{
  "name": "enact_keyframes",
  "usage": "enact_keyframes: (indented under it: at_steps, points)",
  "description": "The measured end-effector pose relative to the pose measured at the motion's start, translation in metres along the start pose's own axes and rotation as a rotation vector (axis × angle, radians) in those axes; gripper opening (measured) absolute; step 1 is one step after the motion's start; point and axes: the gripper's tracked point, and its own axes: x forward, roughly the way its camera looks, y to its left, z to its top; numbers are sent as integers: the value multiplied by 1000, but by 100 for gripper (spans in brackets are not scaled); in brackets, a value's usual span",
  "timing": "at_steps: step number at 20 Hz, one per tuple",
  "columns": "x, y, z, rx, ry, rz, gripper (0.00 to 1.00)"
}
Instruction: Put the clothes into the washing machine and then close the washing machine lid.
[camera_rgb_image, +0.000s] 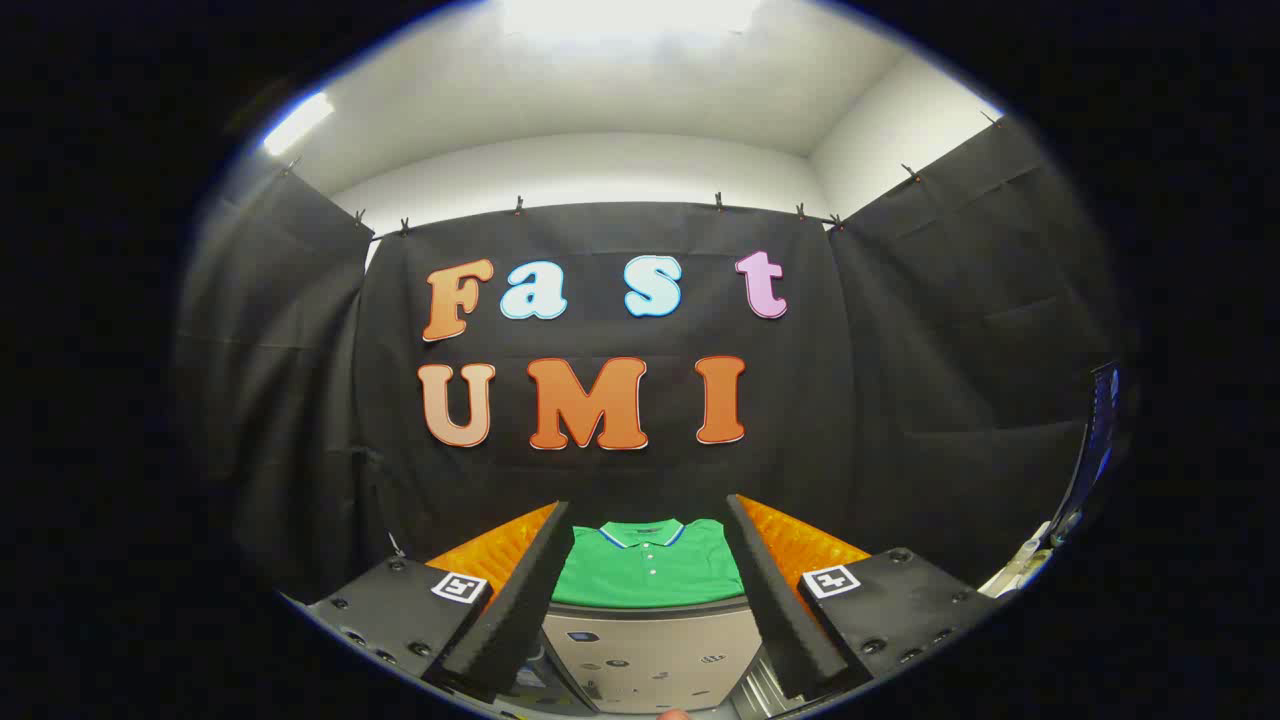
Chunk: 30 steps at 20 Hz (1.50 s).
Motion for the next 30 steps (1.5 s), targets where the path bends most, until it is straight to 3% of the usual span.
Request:
enact_keyframes:
  at_steps: [4,9,16,20,26,30]
  points:
    - [39,-31,-17,13,-23,-52,99]
    - [80,-61,-1,79,-14,-65,98]
    - [105,-57,11,-75,30,-150,98]
    - [120,-25,23,-114,31,-103,98]
    - [134,-5,23,0,69,-45,98]
    - [139,0,22,-1,83,-37,98]
